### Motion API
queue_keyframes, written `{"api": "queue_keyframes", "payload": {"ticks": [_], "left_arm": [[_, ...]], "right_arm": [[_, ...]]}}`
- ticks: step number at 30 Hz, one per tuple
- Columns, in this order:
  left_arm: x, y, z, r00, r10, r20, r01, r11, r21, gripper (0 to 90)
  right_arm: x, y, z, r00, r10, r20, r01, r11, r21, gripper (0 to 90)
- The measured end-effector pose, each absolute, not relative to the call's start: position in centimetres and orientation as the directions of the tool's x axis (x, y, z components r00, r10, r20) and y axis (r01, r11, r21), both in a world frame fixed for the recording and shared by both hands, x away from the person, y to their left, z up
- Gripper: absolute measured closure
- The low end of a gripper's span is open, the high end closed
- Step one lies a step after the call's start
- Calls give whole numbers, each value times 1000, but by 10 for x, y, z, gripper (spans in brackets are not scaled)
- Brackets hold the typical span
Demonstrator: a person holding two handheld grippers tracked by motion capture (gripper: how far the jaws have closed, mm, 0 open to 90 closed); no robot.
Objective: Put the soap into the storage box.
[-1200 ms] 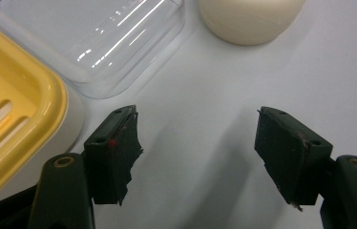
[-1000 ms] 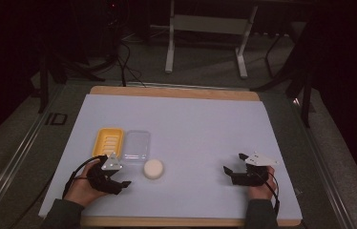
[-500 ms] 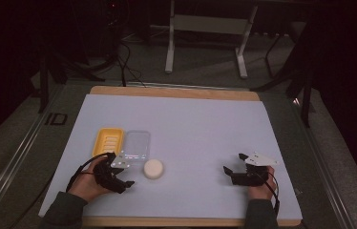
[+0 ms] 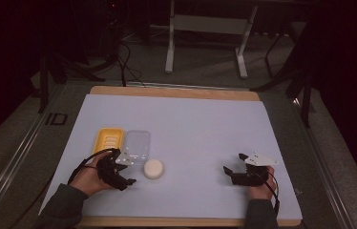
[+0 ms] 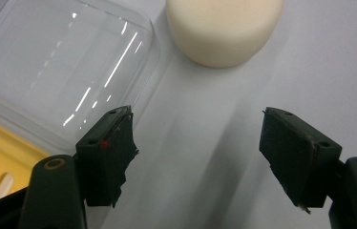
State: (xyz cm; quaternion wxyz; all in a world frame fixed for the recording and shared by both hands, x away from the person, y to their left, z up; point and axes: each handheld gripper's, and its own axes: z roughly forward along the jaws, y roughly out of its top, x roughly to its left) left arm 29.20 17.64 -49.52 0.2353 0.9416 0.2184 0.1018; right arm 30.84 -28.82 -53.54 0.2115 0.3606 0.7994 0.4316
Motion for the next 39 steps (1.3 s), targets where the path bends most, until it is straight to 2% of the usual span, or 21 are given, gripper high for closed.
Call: {"api": "queue_keyframes", "payload": {"ticks": [20, 26, 39], "left_arm": [[304, 158, -485, 920, 375, 111, 295, -851, 435, 275], [306, 152, -485, 928, 360, 99, 281, -848, 450, 274], [312, 140, -481, 943, 315, 110, 243, -873, 422, 270]], "right_arm": [[309, -288, -535, -651, 758, -26, 395, 368, 842, 150], [309, -288, -535, -653, 757, -26, 395, 369, 841, 150], [309, -288, -535, -653, 757, -26, 395, 370, 841, 150]]}}
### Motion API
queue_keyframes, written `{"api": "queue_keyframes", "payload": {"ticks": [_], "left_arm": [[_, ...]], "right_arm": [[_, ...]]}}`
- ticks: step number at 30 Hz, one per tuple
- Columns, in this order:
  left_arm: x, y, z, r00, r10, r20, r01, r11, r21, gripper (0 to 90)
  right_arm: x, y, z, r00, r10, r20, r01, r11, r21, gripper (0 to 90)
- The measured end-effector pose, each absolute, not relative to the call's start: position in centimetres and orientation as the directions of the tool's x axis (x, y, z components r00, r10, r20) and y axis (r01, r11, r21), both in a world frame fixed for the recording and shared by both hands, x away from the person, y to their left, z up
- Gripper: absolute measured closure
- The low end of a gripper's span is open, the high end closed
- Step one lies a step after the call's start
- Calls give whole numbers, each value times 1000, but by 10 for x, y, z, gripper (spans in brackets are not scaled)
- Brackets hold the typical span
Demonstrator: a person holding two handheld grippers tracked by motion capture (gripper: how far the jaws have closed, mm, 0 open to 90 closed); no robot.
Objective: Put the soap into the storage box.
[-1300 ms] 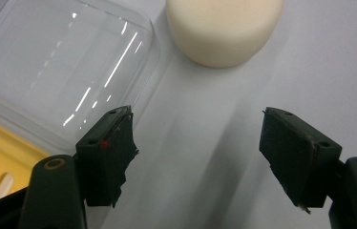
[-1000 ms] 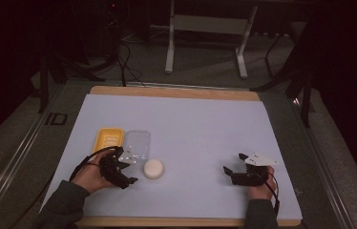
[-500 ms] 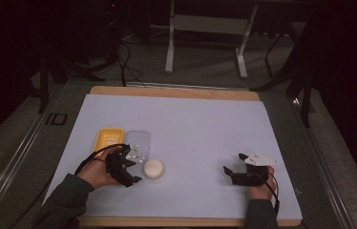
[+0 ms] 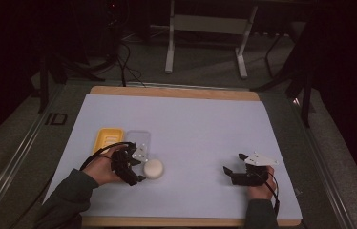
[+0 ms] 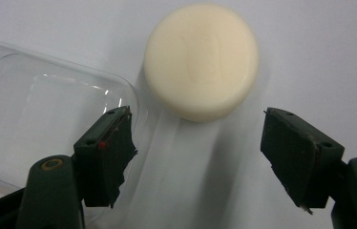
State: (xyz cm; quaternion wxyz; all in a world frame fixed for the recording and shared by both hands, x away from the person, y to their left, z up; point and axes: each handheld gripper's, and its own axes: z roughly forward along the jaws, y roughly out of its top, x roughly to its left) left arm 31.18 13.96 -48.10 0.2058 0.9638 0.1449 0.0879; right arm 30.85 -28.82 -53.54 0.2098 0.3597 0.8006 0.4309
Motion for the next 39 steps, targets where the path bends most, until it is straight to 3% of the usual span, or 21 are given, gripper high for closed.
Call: {"api": "queue_keyframes", "payload": {"ticks": [24, 39], "left_arm": [[320, 125, -481, 958, 268, 99, 208, -892, 402, 254], [327, 117, -483, 962, 260, 85, 208, -898, 389, 185]], "right_arm": [[309, -288, -535, -654, 756, -26, 395, 370, 841, 150], [309, -288, -535, -655, 755, -28, 394, 373, 840, 150]]}}
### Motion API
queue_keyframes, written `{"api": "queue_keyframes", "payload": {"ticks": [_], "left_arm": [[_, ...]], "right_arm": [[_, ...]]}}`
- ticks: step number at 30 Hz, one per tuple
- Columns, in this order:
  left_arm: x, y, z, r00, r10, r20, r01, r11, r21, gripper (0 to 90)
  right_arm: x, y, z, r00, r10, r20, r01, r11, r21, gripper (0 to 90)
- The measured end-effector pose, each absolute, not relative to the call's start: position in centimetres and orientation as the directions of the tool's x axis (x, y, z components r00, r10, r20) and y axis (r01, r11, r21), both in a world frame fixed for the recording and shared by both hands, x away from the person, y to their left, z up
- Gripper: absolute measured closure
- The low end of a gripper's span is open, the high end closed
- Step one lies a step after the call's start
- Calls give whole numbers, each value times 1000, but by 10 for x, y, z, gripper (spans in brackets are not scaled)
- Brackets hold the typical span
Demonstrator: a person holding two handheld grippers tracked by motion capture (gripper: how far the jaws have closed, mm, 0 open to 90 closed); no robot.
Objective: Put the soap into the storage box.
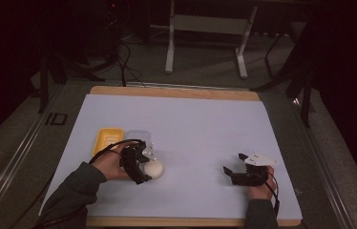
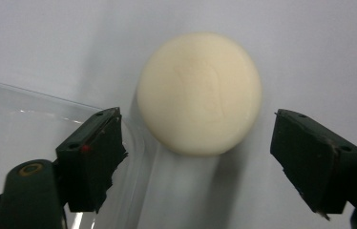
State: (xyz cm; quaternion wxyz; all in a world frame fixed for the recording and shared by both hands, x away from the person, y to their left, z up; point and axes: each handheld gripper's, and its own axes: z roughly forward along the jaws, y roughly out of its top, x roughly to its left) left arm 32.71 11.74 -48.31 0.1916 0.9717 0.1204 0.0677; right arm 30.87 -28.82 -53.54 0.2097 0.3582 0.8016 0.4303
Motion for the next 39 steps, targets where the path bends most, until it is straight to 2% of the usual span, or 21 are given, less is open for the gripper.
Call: {"api": "queue_keyframes", "payload": {"ticks": [8, 22, 39], "left_arm": [[331, 111, -485, 962, 254, 95, 201, -903, 379, 127], [339, 99, -493, 968, 241, 64, 201, -905, 375, 128], [343, 85, -506, 980, 198, 36, 179, -940, 291, 155]], "right_arm": [[309, -288, -535, -656, 754, -29, 393, 374, 840, 150], [309, -288, -535, -657, 753, -29, 395, 377, 838, 150], [309, -288, -535, -658, 753, -30, 395, 378, 838, 150]]}}
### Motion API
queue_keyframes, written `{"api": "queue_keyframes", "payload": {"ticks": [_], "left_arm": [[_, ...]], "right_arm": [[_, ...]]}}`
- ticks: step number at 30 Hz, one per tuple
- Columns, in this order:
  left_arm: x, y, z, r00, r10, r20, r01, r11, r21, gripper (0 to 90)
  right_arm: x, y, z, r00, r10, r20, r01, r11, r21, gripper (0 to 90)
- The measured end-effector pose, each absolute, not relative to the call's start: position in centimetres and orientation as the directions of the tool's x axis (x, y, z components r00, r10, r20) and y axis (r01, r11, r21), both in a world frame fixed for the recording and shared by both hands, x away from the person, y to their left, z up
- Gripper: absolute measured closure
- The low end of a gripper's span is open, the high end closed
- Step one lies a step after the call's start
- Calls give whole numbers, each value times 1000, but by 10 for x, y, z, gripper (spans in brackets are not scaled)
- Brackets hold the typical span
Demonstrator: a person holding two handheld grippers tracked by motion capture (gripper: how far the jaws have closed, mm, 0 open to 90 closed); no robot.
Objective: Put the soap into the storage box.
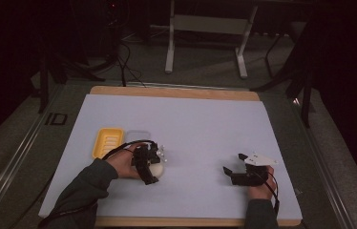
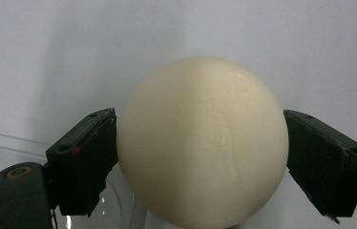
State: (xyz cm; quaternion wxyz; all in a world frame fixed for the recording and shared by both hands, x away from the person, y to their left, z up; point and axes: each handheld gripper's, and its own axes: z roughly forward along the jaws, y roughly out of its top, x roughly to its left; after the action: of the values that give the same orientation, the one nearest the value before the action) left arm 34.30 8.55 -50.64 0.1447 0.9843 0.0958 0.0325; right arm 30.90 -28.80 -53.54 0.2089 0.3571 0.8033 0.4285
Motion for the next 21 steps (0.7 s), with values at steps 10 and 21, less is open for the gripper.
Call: {"api": "queue_keyframes", "payload": {"ticks": [10, 21], "left_arm": [[347, 79, -507, 985, 171, 31, 160, -960, 230, 165], [349, 75, -506, 985, 170, 7, 165, -967, 194, 216]], "right_arm": [[309, -288, -535, -658, 752, -29, 394, 378, 838, 150], [309, -288, -536, -659, 752, -30, 394, 379, 837, 150]]}}
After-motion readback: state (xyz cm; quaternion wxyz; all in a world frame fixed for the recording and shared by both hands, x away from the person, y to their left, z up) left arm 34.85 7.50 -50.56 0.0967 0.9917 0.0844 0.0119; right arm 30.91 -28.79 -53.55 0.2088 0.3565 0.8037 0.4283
